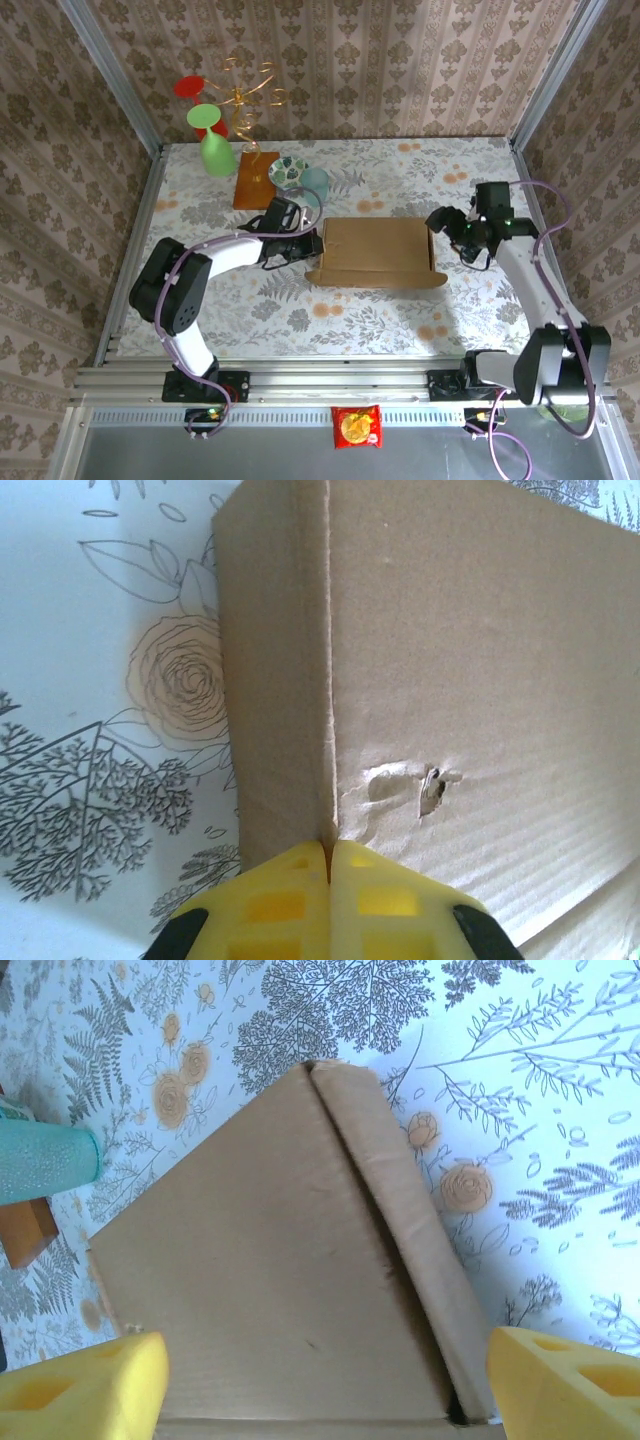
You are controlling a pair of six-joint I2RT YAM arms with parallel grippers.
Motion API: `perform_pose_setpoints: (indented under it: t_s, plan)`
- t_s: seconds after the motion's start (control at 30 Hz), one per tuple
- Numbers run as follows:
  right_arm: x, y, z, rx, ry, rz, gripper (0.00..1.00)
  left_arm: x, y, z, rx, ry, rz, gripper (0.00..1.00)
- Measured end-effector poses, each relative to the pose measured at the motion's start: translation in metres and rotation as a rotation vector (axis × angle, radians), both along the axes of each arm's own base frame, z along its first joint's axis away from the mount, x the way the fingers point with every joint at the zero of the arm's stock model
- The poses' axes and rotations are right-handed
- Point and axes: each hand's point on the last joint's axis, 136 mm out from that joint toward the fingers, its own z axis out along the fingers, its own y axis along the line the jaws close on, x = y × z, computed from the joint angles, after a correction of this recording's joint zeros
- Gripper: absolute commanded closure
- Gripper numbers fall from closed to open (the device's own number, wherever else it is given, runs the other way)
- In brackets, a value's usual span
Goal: Fold the paper box
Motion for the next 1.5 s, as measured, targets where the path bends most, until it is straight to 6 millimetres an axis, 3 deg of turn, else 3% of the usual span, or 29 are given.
perform_pose_setpoints:
  t_s: [0.13, 0.33, 0.5, 0.73, 0.97, 1.2, 1.37, 1.5]
  plan:
    - [0.014, 0.003, -0.022, 0.054, 0.050, 0.079, 0.13, 0.002, 0.006, 0.000, -0.017, 0.014, 0.001, 1.00]
    - [0.007, 0.010, -0.059, 0.162, 0.124, 0.146, 0.10, 0.004, 0.011, -0.001, -0.036, 0.023, 0.003, 1.00]
    - [0.002, 0.008, -0.071, 0.245, 0.098, 0.150, 0.10, 0.005, 0.014, 0.000, -0.042, 0.020, 0.001, 1.00]
    - [0.010, 0.024, -0.082, 0.371, 0.058, 0.166, 0.09, 0.006, 0.014, -0.001, -0.042, 0.018, 0.000, 1.00]
    - [0.004, 0.034, -0.105, 0.444, 0.077, 0.154, 0.10, 0.007, 0.015, -0.001, -0.048, 0.015, -0.012, 1.00]
    - [0.020, 0.053, -0.098, 0.539, -0.019, 0.176, 0.16, 0.012, 0.018, -0.001, -0.054, 0.002, -0.007, 1.00]
    - [0.026, 0.078, -0.088, 0.601, -0.051, 0.225, 0.23, 0.020, 0.024, -0.001, -0.058, -0.005, 0.016, 1.00]
    - [0.031, 0.082, -0.078, 0.642, -0.073, 0.217, 0.28, 0.023, 0.028, 0.000, -0.060, -0.008, 0.028, 0.98]
